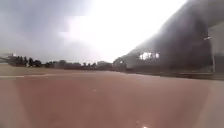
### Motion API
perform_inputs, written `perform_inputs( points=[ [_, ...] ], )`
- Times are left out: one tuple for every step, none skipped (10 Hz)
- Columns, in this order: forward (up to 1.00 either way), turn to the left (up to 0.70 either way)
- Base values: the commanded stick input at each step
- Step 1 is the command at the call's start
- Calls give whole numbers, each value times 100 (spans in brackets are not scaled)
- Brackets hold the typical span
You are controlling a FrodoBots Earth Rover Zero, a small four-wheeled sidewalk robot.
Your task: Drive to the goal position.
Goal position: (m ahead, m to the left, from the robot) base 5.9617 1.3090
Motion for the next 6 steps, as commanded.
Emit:
perform_inputs(
  points=[
    [70, 0],
    [70, 0],
    [70, 0],
    [70, 0],
    [70, 0],
    [70, 0]
  ],
)
